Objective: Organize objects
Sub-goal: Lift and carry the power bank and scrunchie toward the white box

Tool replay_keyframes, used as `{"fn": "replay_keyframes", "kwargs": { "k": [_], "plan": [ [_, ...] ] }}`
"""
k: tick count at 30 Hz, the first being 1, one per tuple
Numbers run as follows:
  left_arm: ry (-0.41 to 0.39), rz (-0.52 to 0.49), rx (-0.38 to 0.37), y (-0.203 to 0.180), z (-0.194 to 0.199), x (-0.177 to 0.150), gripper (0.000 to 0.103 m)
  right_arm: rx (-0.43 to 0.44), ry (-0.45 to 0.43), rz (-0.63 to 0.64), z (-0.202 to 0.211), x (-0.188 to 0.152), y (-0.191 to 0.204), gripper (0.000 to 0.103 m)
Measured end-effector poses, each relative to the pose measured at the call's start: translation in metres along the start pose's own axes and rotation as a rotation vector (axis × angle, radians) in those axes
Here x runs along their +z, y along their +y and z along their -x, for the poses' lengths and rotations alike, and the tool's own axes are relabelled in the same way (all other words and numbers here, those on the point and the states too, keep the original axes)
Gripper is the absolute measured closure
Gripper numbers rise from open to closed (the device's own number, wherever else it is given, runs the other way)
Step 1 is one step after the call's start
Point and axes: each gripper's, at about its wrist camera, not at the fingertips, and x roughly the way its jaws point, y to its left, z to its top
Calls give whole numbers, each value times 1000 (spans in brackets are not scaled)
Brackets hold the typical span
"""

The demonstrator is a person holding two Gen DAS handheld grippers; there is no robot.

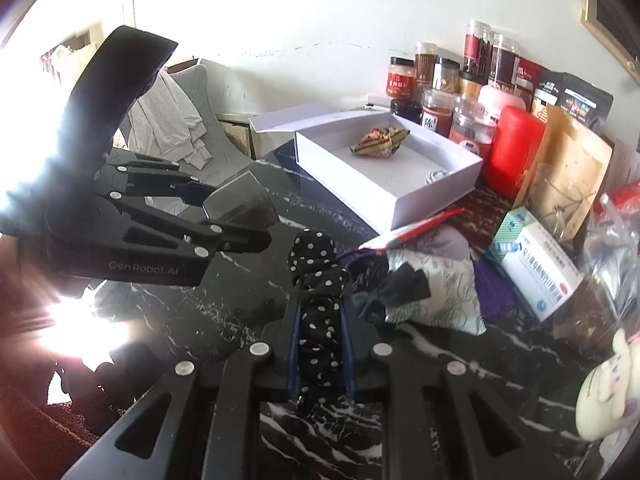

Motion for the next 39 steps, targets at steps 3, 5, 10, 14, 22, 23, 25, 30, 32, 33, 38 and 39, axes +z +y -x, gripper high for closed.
{"fn": "replay_keyframes", "kwargs": {
  "k": [3,5,10,14,22,23,25,30,32,33,38,39],
  "plan": [
    [-13,-7,1,2,3,8,59,-4,-6,1,1,9,-4,86],
    [-18,-11,4,4,3,14,59,-6,-12,7,1,14,-6,86],
    [-26,-13,-2,10,1,28,59,-1,-16,6,-4,27,-12,86],
    [-22,-18,-3,15,-6,40,59,12,-25,10,-9,39,-18,86],
    [-6,-23,-15,23,-27,66,59,21,-21,6,-27,60,-37,86],
    [-3,-26,-14,25,-30,70,59,19,-18,6,-30,63,-40,86],
    [1,-28,-15,28,-37,78,59,19,-15,4,-35,68,-47,86],
    [1,-25,-15,37,-49,95,59,20,-14,-1,-49,81,-61,86],
    [4,-21,-14,40,-55,103,59,21,-15,-8,-54,86,-66,86],
    [6,-19,-14,42,-58,106,59,21,-15,-12,-56,88,-69,86],
    [14,-16,-8,48,-74,122,59,21,-25,-20,-65,100,-81,86],
    [15,-16,-5,49,-76,125,59,19,-27,-21,-66,103,-83,86]
  ]
}}
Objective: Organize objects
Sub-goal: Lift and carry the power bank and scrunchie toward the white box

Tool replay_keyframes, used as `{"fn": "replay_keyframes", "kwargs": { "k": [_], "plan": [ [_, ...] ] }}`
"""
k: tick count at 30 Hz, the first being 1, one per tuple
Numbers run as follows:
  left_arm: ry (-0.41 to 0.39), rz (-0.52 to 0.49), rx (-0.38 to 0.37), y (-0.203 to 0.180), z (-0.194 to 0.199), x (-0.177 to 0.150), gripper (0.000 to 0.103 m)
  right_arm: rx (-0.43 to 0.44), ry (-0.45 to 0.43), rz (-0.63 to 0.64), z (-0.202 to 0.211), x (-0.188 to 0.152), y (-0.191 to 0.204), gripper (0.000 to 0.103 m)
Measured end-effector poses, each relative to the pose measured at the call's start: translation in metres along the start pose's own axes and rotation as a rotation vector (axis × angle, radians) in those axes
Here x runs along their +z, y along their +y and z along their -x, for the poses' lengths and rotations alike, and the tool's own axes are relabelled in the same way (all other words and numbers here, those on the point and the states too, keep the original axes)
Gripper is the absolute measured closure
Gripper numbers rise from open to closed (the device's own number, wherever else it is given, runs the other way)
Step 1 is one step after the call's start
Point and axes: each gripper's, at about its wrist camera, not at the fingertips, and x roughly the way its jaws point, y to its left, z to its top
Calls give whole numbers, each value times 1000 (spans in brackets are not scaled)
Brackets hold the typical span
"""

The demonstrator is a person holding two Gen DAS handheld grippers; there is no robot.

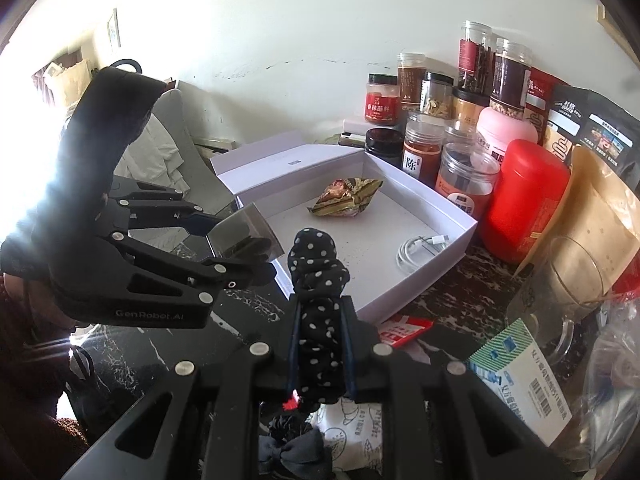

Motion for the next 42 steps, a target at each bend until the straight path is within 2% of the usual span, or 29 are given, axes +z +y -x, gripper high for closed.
{"fn": "replay_keyframes", "kwargs": {
  "k": [9,18,27,42],
  "plan": [
    [10,37,5,21,-22,23,59,-5,-9,-15,-20,18,-19,86],
    [10,58,49,38,-42,44,59,-17,-39,-14,-34,40,-31,86],
    [13,71,41,48,-64,66,59,-42,-37,-25,-54,65,-46,86],
    [-13,46,45,60,-101,109,59,-63,-23,-38,-87,92,-79,86]
  ]
}}
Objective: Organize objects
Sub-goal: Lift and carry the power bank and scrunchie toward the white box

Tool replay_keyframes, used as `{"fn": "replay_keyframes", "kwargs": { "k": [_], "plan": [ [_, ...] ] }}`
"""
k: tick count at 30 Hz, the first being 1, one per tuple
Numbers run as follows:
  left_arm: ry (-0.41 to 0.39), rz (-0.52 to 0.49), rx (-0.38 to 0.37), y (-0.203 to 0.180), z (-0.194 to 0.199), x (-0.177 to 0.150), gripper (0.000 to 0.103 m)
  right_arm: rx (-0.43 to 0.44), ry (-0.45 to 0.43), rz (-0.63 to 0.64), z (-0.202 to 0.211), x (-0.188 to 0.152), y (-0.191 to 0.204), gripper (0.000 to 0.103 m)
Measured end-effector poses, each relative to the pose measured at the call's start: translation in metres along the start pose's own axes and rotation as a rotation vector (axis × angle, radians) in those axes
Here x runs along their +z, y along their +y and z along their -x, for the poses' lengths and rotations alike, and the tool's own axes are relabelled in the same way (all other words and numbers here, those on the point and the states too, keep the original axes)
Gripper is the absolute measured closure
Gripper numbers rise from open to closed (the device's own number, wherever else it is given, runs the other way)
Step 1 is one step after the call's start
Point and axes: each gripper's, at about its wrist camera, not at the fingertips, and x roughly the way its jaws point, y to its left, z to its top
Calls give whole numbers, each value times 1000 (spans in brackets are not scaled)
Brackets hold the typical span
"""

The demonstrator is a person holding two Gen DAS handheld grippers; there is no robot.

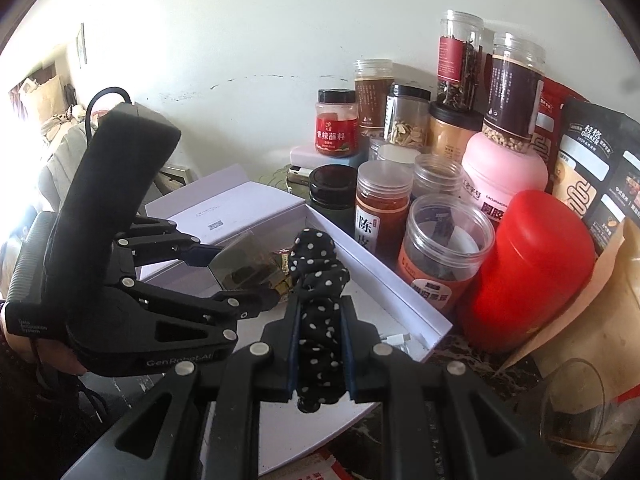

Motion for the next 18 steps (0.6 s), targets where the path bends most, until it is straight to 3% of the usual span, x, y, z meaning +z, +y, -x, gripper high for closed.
{"fn": "replay_keyframes", "kwargs": {
  "k": [6,18],
  "plan": [
    [24,6,-26,2,-25,15,59,-19,32,-36,-24,0,-17,86],
    [65,-29,-45,-9,-53,10,59,-24,87,-77,-47,-9,-29,86]
  ]
}}
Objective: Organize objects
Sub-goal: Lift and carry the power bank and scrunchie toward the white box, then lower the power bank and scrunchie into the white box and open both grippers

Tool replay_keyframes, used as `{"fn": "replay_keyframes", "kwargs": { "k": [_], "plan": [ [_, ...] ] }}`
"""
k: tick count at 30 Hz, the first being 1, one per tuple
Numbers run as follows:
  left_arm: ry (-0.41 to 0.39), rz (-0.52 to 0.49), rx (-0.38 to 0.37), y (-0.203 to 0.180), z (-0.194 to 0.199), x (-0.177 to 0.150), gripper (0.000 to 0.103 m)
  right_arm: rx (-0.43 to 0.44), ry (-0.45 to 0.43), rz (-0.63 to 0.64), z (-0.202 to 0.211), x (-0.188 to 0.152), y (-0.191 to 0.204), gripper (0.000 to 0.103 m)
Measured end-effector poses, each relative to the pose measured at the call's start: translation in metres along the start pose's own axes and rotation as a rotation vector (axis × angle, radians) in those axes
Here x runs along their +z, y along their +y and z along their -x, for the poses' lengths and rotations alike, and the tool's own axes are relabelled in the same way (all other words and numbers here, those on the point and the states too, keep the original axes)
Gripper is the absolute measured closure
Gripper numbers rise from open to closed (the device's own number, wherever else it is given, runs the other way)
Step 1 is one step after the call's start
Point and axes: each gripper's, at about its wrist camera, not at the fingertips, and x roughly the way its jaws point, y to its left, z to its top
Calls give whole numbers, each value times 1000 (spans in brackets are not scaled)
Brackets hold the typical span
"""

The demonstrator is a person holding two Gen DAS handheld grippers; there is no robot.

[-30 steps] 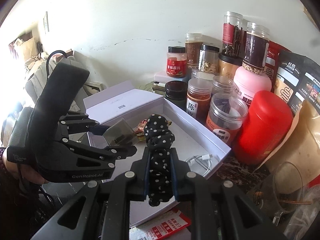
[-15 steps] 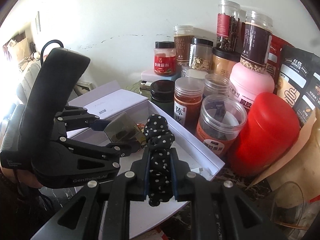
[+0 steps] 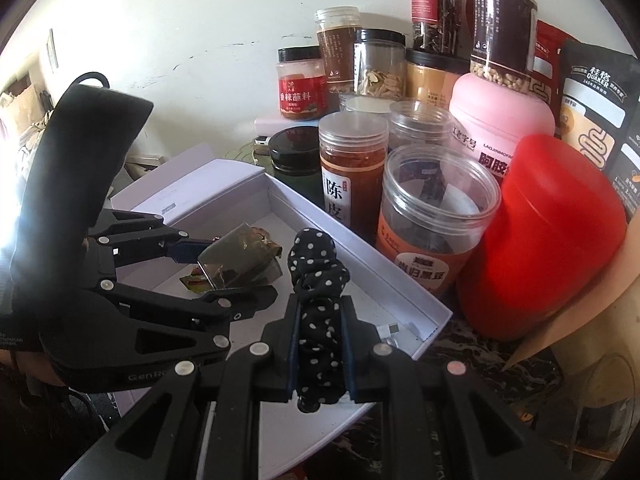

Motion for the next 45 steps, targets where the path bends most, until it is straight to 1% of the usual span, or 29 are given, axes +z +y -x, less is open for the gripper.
{"fn": "replay_keyframes", "kwargs": {
  "k": [7,13,18,21,24,27,32,34,36,38,40,45],
  "plan": [
    [1,-52,62,-19,-10,-3,59,-1,38,-25,-8,-7,-6,86],
    [-2,-30,47,-17,-12,-3,59,7,80,-53,-13,-12,-11,86],
    [7,-21,55,-16,-12,-2,57,-1,95,-62,-12,-13,-10,85],
    [21,-15,63,-14,-9,-2,56,-32,91,-43,-8,-12,-8,78],
    [25,5,56,-11,-5,-3,53,-43,83,-36,-3,-12,-5,75],
    [19,10,73,-12,1,-6,49,-57,84,-29,1,-12,-3,69],
    [21,22,75,-13,6,-3,49,-74,72,-35,7,-9,-2,68],
    [12,33,70,-13,11,-2,49,-73,64,-41,10,-8,-3,68],
    [0,46,62,-11,14,1,46,-73,52,-43,16,-6,-2,68],
    [-7,52,60,-11,17,2,45,-76,41,-39,20,-4,-1,67],
    [-13,51,67,-12,23,3,45,-82,36,-38,24,-2,0,61],
    [-34,52,78,-13,42,4,45,-93,26,-32,34,1,3,61]
  ]
}}
